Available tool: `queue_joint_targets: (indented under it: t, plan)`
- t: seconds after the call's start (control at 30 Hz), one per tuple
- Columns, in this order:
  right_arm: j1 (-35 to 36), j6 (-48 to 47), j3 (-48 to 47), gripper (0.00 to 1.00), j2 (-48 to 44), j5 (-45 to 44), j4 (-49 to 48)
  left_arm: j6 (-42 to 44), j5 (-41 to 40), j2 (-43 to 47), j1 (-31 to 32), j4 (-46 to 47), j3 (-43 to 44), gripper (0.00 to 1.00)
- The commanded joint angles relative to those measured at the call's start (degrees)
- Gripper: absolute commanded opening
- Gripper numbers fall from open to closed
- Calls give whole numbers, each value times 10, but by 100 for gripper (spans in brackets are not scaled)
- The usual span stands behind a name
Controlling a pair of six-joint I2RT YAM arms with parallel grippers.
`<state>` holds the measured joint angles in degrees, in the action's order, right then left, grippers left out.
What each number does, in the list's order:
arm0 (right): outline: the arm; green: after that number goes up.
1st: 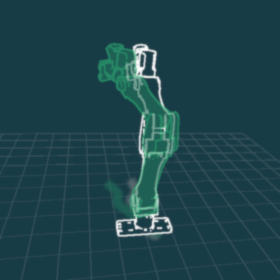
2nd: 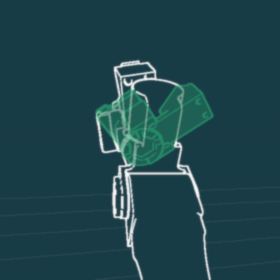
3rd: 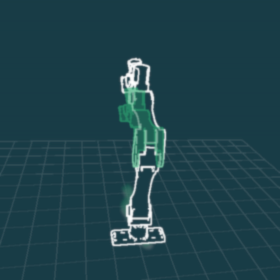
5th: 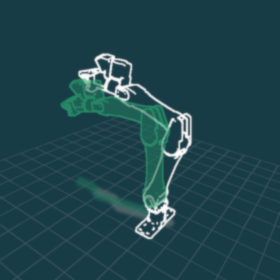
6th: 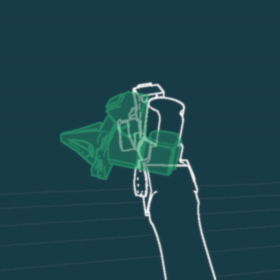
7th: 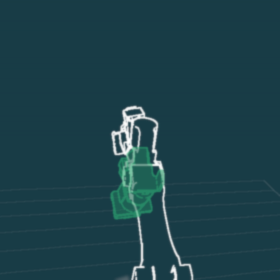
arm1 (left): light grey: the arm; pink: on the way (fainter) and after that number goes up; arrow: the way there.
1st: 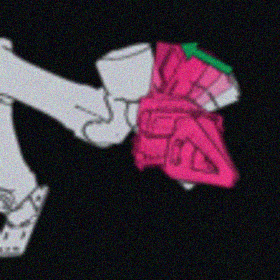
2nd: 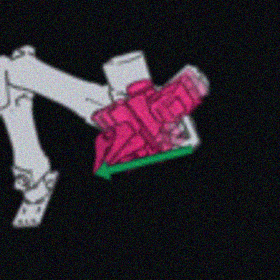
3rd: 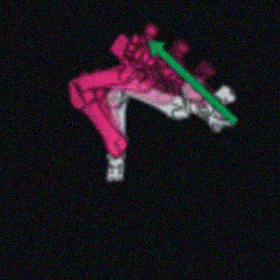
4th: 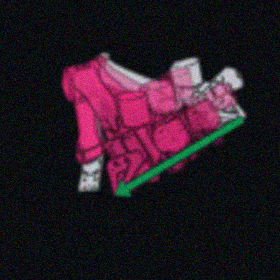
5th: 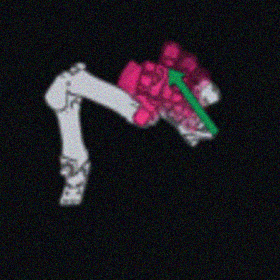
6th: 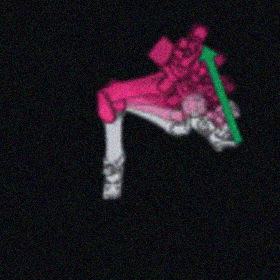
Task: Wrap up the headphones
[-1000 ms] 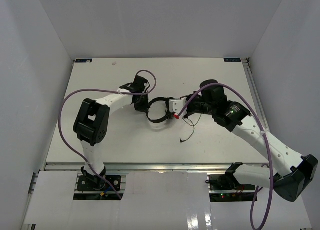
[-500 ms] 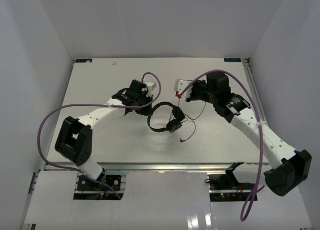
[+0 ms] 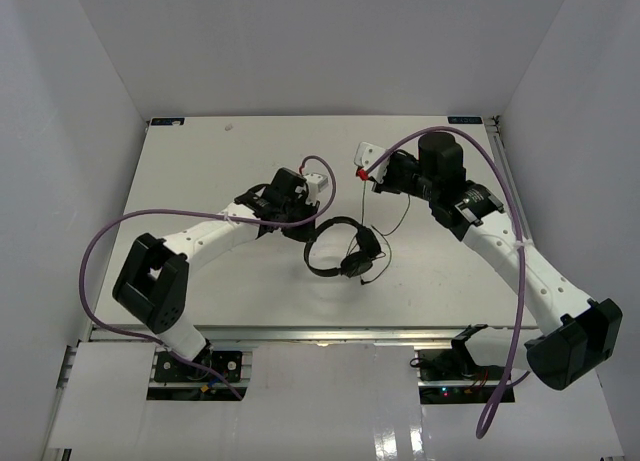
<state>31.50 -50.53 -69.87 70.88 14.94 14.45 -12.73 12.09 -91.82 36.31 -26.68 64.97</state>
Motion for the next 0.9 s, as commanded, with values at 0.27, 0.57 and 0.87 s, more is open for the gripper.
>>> queue_joint_targets:
  t: [0.27, 0.57, 0.87]
  plan:
    - [12, 131, -78, 8, -10, 166, 7, -53, 39, -78, 13, 12, 80, 0]
    - [31, 134, -24, 8, -44, 184, 15, -118, 74, -155, 14, -19, 186, 0]
    - [34, 130, -13, 8, -45, 147, 1, -132, 71, -178, 23, -49, 211, 0]
